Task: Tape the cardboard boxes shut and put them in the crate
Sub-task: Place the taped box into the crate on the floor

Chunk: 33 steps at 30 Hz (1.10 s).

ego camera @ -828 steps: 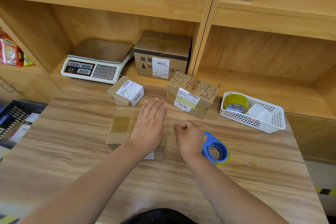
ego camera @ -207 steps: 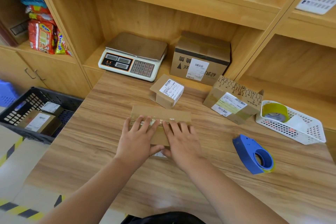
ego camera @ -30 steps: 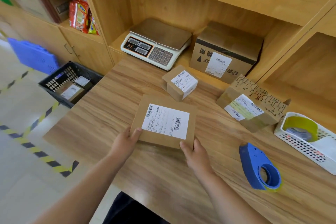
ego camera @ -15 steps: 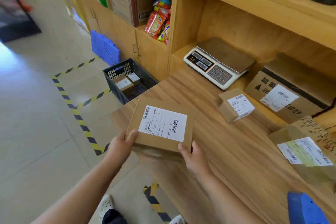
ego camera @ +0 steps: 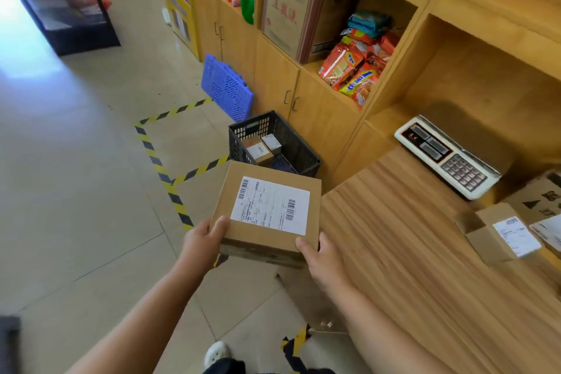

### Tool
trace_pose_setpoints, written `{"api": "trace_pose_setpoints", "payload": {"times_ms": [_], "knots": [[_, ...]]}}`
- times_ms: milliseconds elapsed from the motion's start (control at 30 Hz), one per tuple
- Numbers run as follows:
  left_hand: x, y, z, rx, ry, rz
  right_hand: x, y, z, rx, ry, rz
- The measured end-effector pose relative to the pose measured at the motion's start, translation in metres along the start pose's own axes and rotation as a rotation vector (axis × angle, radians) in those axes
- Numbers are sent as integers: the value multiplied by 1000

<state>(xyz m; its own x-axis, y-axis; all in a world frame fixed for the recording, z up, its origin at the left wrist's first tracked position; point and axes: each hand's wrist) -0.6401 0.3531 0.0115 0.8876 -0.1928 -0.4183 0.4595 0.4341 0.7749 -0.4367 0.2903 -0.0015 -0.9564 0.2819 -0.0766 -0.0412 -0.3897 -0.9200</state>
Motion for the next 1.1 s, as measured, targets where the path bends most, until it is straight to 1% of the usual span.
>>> {"api": "trace_pose_setpoints", "payload": {"times_ms": [100,200,500,600,733,933,1100], "knots": [[-36,-6,-24,-9,0,-1,39,-10,-16,16,-19,25],[-57,-8,-44,-15,-7,-9,64,-17,-31,27,-4,36],[-78,3,-115,-68,0,-56,104,-35,-110,67,1,63],[-82,23,-153,-74,9,-78,113,-46,-153,99,8,19],[-84,65,-218,-71,18,-169,117,-66,-218,123,23,-46],[-68,139,-306,-35,-36,-270,107,-99,-304,179,71,-133],[-47,176,-371,-39,-82,-339,94,-114,-360,219,105,-132]]}}
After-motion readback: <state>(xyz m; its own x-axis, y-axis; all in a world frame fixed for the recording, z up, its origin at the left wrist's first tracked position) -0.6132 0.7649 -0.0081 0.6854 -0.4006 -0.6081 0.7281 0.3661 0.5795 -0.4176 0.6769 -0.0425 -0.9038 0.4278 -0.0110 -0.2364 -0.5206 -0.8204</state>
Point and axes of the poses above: each hand's wrist, its own z-axis away from the middle knuckle, its own x-axis out of the palm, y = z × x, and after that the axes turned 14 degrees about -z, right-handed
